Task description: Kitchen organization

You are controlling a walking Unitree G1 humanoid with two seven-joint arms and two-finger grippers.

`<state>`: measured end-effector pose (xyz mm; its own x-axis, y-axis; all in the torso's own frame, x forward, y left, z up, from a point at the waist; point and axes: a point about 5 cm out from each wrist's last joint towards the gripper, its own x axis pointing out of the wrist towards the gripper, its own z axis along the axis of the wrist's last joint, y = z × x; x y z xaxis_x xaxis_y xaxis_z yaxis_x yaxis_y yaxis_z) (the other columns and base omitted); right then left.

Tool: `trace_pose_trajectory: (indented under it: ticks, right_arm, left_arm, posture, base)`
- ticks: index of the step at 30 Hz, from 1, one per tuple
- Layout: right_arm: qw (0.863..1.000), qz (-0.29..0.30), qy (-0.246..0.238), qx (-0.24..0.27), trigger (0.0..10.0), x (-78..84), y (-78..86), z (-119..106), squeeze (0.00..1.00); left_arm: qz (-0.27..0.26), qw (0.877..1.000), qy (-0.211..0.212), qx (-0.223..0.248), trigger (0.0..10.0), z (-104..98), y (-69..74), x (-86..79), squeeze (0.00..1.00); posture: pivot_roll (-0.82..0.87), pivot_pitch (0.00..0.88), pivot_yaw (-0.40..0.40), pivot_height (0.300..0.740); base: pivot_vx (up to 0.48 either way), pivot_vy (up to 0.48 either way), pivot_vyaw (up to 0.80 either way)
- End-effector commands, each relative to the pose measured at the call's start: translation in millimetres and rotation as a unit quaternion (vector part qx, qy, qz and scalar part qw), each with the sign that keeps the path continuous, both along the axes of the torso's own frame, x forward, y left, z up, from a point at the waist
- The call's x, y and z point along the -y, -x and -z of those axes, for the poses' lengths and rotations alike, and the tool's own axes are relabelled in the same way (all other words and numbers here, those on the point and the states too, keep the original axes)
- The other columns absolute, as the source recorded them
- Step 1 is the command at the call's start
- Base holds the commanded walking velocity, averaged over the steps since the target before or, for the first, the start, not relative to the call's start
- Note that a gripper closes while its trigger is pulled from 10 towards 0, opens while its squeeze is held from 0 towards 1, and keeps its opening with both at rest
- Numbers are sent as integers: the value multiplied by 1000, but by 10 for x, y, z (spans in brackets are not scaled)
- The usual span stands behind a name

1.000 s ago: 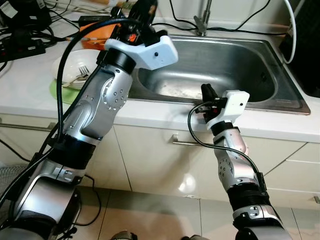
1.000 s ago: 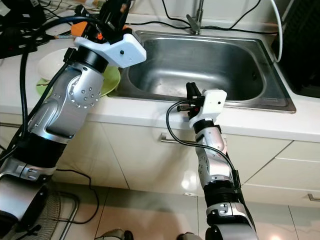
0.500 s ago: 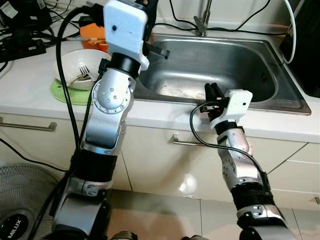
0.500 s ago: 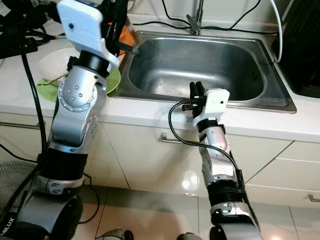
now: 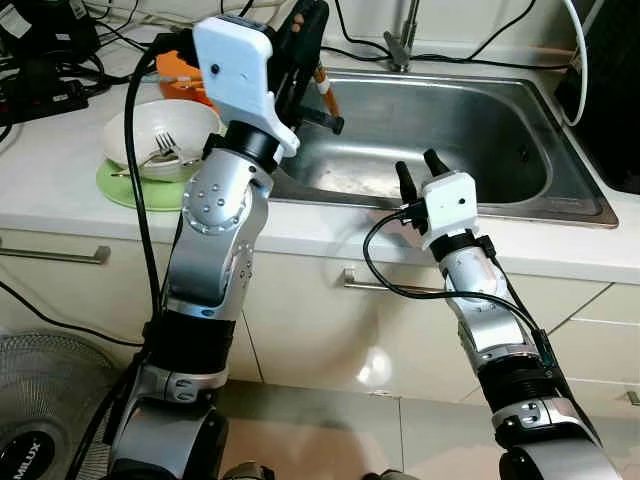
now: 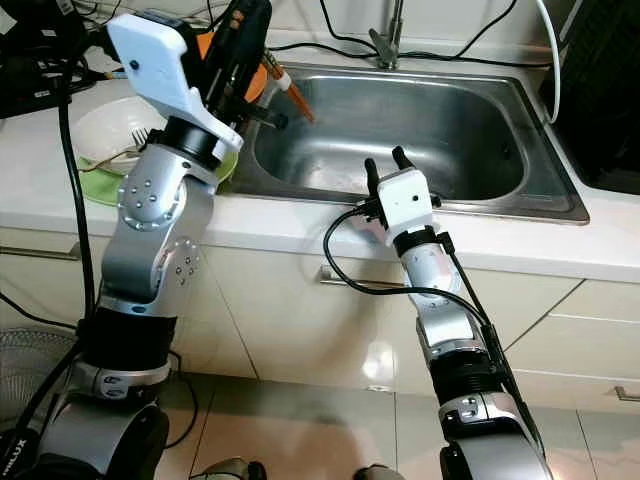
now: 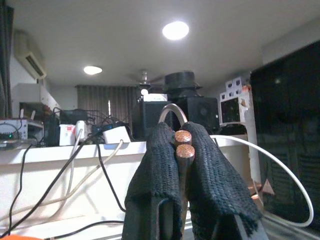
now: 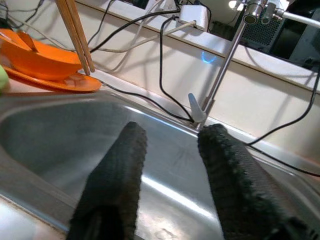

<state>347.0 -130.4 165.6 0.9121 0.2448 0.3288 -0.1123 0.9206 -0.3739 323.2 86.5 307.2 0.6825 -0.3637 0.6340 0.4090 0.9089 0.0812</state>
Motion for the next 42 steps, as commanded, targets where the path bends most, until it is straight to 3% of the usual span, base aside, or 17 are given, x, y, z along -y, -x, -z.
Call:
trace_pose_trajectory:
  ticks: [1,4,7,10,14,18,26,27,28,42]
  right_arm:
    - [999,-6,33,19,10000,-55,-13,-50,1000]
    - [999,-6,45,25,10000,-83,-10,-53,1000]
    - [999,-6,45,26,10000,-102,-19,-54,1000]
    - [999,-7,45,26,10000,-107,-21,-59,1000]
    - [998,-8,47,28,10000,-122,-21,-61,1000]
    - [998,-14,46,28,10000,-144,-16,-51,1000]
    - [998,-11,50,29,10000,-154,-28,-60,1000]
    - [998,-9,51,28,10000,-152,-32,-61,910]
    - [998,-8,51,27,10000,-150,-36,-59,0]
    - [998,-20,49,25,10000,-197,-41,-59,0]
  left_arm:
    - [10,1000,13,0,10000,-25,28,-18,0]
    - [21,999,43,-7,10000,-43,31,-51,0]
    - [51,991,121,-38,10000,-21,8,-97,0]
    - [52,986,146,-57,10000,13,-18,-160,0]
    - [45,984,150,-83,10000,115,-61,-225,0]
    - [44,987,120,-96,10000,166,-50,-171,0]
    - [71,982,142,-107,10000,175,-16,-139,0]
    - [81,979,149,-109,10000,174,-8,-131,0]
    - [91,978,154,-112,10000,174,1,-120,0]
    - [142,968,155,-139,10000,267,25,2,0]
  posture:
    - [-29,64,6,740]
    - [-29,64,7,740]
    - [-28,64,6,740]
    - [-28,64,6,740]
    - [-32,64,7,740]
    - [-31,64,5,740]
    - [-31,62,4,740]
    - [-30,59,4,740]
    - [-30,59,4,740]
    - [-30,50,7,740]
  base:
    - [0,0,0]
    - [0,0,0]
    - [0,0,0]
    - [0,0,0]
    - [0,0,0]
    - [0,0,0]
    - [0,0,0]
    - [0,0,0]
    - [0,0,0]
    - [0,0,0]
